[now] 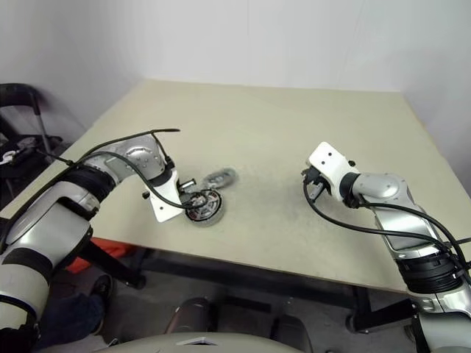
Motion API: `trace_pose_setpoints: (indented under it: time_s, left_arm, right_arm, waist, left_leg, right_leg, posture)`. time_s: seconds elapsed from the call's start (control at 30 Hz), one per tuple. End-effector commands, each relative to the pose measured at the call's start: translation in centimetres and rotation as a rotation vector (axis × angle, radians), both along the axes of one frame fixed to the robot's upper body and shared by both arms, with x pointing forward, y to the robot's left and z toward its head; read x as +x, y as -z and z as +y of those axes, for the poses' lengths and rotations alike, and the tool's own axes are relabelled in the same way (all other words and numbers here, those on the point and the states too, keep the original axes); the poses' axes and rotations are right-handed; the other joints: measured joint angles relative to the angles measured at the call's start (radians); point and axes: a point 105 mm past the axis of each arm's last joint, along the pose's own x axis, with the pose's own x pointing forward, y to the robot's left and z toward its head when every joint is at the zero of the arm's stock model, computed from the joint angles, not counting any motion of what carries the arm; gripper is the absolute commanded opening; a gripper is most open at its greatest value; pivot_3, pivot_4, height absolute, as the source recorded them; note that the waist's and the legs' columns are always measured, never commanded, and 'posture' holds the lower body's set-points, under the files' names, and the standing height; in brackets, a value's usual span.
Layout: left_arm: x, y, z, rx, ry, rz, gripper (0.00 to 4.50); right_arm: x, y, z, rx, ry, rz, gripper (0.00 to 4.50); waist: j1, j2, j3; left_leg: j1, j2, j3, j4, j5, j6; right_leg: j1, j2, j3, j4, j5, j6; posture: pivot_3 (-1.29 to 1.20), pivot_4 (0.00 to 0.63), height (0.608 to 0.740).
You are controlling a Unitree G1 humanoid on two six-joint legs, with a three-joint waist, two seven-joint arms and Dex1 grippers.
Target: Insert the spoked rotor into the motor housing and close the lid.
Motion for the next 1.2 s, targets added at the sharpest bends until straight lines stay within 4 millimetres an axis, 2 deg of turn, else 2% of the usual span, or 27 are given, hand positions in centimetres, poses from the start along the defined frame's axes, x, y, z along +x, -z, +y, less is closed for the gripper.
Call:
trace_pose_setpoints:
  time_s: [0.03, 0.1, 0.43, 0.57, 0.67, 0.77, 0.83, 1.03, 1.2]
  left_arm:
    - [-0.5, 0.7, 0.0, 0.021, 0.011, 0.032, 0.47]
    - [-0.5, 0.6, 0.1, 0.024, 0.006, 0.037, 0.10]
    - [0.5, -0.6, -1.5, -0.060, 0.004, -0.019, 0.08]
    - [2.2, -2.4, -3.5, -0.119, -0.022, -0.099, 0.08]
    - [3.1, -3.3, -4.6, -0.148, -0.023, -0.146, 0.08]
    - [3.5, -3.6, -5.4, -0.163, -0.008, -0.173, 0.08]
    - [3.6, -3.7, -5.9, -0.171, 0.001, -0.188, 0.08]
    - [4.2, -4.2, -8.4, -0.197, 0.043, -0.245, 0.08]
    - [3.9, -3.8, -10.5, -0.212, 0.095, -0.262, 0.08]
  right_arm:
    - [0.1, -1.8, -0.2, -0.009, -0.005, -0.069, 0.00]
    - [0.1, -1.7, -0.2, -0.009, -0.005, -0.068, 0.00]
    - [0.3, -1.6, 0.1, -0.010, -0.007, -0.064, 0.00]
    - [0.5, -1.4, 0.2, -0.007, -0.006, -0.065, 0.00]
    - [0.6, -1.4, 0.5, -0.003, -0.006, -0.068, 0.00]
    - [0.6, -1.2, 0.5, 0.002, 0.000, -0.070, 0.00]
    - [0.4, -1.0, 0.5, 0.000, 0.003, -0.069, 0.00]
    - [-0.2, -0.7, 0.0, -0.001, 0.028, -0.071, 0.00]
    - [-0.7, -0.5, -0.4, 0.001, 0.055, -0.079, 0.00]
  waist:
    - [0.000, 0.000, 0.000]
    - [-0.001, 0.000, 0.000]
    - [0.003, 0.000, 0.000]
    - [0.016, -0.001, 0.001]
    - [0.020, -0.008, 0.005]
    - [0.018, -0.013, 0.008]
    - [0.012, -0.014, 0.008]
    - [0.008, -0.014, 0.009]
    - [0.004, -0.014, 0.009]
  left_leg:
    - [0.000, 0.000, 0.000, 0.000, 0.000, 0.000]
    - [0.001, 0.000, 0.000, 0.000, 0.000, 0.000]
    - [0.001, 0.000, 0.000, 0.000, 0.000, 0.000]
    - [0.000, 0.000, 0.000, 0.000, 0.001, -0.001]
    - [-0.003, 0.001, 0.001, 0.001, 0.002, -0.003]
    - [-0.004, 0.002, 0.000, 0.002, 0.005, -0.006]
    - [-0.005, 0.001, 0.000, 0.002, 0.005, -0.008]
    - [-0.017, 0.002, -0.002, 0.003, 0.001, 0.000]
    - [-0.022, 0.002, -0.003, 0.012, -0.004, 0.008]
  right_leg:
    - [0.000, 0.000, 0.000, 0.000, 0.000, 0.000]
    - [0.000, 0.000, 0.000, 0.000, 0.000, 0.001]
    - [0.001, 0.000, 0.000, 0.001, 0.000, 0.001]
    - [0.002, 0.000, 0.000, 0.001, -0.001, 0.001]
    - [0.002, 0.000, 0.000, 0.001, 0.000, 0.001]
    - [0.001, 0.000, 0.000, 0.001, 0.000, 0.001]
    - [0.000, 0.000, 0.000, 0.001, 0.004, -0.004]
    - [-0.011, 0.002, -0.002, 0.002, 0.006, -0.001]
    - [-0.012, 0.002, -0.003, 0.002, 0.006, 0.000]
  posture:
    - [0.00, 0.000, 0.740]
    - [0.00, 0.000, 0.740]
    - [0.00, 0.000, 0.740]
    - [0.00, 0.000, 0.740]
    - [0.00, 0.000, 0.740]
    - [0.00, 0.000, 0.740]
    - [0.00, 0.000, 0.740]
    - [0.00, 0.000, 0.740]
    - [0.00, 0.000, 0.740]
